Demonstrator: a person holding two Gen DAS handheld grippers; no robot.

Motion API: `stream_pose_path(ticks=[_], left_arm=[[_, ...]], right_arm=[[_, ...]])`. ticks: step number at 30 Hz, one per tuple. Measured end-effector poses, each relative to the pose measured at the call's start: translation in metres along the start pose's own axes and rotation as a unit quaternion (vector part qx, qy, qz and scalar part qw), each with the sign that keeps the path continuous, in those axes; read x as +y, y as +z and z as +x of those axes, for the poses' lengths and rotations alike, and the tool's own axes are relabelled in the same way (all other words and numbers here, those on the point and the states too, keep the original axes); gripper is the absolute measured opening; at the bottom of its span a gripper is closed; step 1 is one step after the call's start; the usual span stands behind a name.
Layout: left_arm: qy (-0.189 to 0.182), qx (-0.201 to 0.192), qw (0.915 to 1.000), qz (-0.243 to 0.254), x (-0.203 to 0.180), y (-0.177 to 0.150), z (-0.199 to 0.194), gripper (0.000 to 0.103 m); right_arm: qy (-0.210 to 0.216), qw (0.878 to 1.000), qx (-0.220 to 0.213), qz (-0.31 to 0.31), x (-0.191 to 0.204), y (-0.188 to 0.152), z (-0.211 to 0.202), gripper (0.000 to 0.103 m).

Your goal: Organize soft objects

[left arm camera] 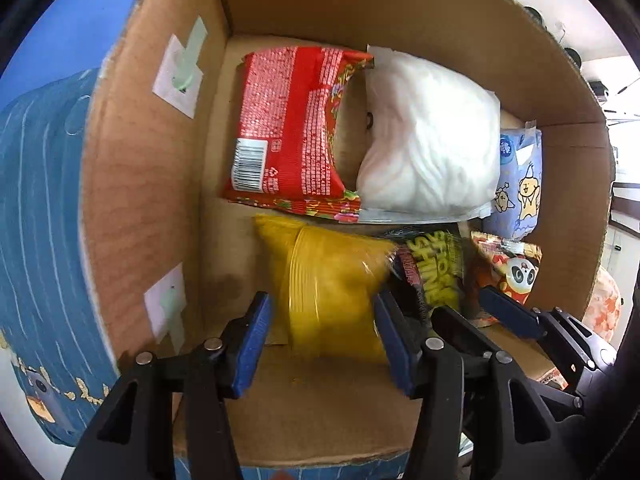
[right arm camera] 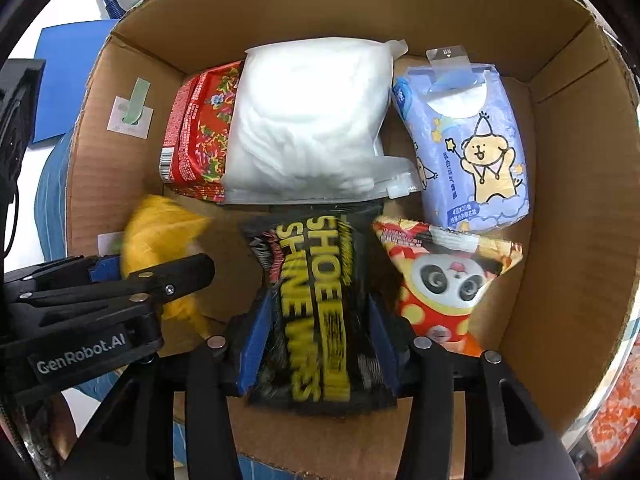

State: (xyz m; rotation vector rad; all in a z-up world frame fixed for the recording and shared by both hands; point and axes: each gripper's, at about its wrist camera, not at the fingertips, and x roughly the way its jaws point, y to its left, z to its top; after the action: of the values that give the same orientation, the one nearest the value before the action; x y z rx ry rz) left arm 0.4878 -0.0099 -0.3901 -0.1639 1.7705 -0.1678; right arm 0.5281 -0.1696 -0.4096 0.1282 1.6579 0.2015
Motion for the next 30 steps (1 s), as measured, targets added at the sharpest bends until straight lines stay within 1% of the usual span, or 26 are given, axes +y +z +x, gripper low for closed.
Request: stream_pose_path(ticks=[1,3,7,8,9,10,15,16,17,20,22,23,24,25,27,29,30], left_arm=[[0.002,-0.002,1.0,0.0,0.001,-0.001,-0.003,0.053],[0.002,-0.008,1.0,-0.001,0.003,-0.003,-0.01,0.059],[0.01,-0.026,0.9996,0.002,-0.002,-0.003,-0.032,0.062],[0.015,-0.032,0.9994,0.004,-0.006,-0.001,-0.039,0.07],[0.019,-0.042,0.9989,0.008,-0.008,-0.003,-0.046,0.076],[0.022,-0.048,0.9985,0.01,-0.009,-0.005,-0.05,0.078],[0.034,-0.085,0.9956,0.018,-0.016,-0.018,-0.079,0.096],[0.036,-0.092,0.9949,0.02,-0.017,-0.022,-0.082,0.098],[0.037,-0.098,0.9942,0.022,-0.013,-0.024,-0.083,0.101],[0.044,-0.114,0.9922,0.025,-0.018,-0.034,-0.093,0.101],[0.049,-0.121,0.9912,0.025,-0.017,-0.036,-0.091,0.101],[0.048,-0.123,0.9909,0.023,-0.016,-0.039,-0.094,0.101],[0.047,-0.126,0.9906,0.022,-0.014,-0.041,-0.097,0.101],[0.048,-0.128,0.9904,0.021,-0.014,-0.043,-0.092,0.101],[0.048,-0.132,0.9898,0.02,-0.012,-0.048,-0.094,0.101],[0.054,-0.137,0.9889,0.018,-0.015,-0.049,-0.087,0.101],[0.054,-0.14,0.9885,0.02,-0.015,-0.052,-0.089,0.101]], right_arm=[[-0.004,1.0,-0.001,-0.003,0.001,-0.001,-0.001,0.051],[-0.003,1.0,0.001,-0.004,0.001,-0.002,0.0,0.052],[-0.012,1.0,-0.002,-0.005,0.0,-0.006,-0.006,0.058],[-0.015,1.0,-0.005,-0.005,-0.001,-0.008,-0.008,0.058],[-0.015,1.0,-0.008,-0.006,-0.001,-0.01,-0.011,0.059],[-0.017,1.0,-0.012,-0.007,-0.001,-0.012,-0.013,0.062],[-0.033,0.999,-0.032,-0.01,0.0,-0.023,-0.033,0.065],[-0.036,0.999,-0.035,-0.011,0.003,-0.03,-0.036,0.066],[-0.043,0.998,-0.039,-0.012,0.0,-0.028,-0.041,0.067],[-0.057,0.997,-0.047,-0.015,-0.007,-0.034,-0.051,0.073],[-0.06,0.997,-0.053,-0.013,-0.01,-0.037,-0.059,0.082],[-0.062,0.997,-0.055,-0.01,-0.012,-0.041,-0.062,0.085],[-0.065,0.996,-0.057,-0.007,-0.016,-0.042,-0.064,0.091],[-0.068,0.996,-0.061,-0.004,-0.018,-0.045,-0.066,0.095],[-0.078,0.995,-0.07,-0.001,-0.021,-0.049,-0.071,0.096],[-0.08,0.994,-0.077,0.006,-0.024,-0.053,-0.076,0.099],[-0.079,0.994,-0.079,0.008,-0.026,-0.053,-0.076,0.102]])
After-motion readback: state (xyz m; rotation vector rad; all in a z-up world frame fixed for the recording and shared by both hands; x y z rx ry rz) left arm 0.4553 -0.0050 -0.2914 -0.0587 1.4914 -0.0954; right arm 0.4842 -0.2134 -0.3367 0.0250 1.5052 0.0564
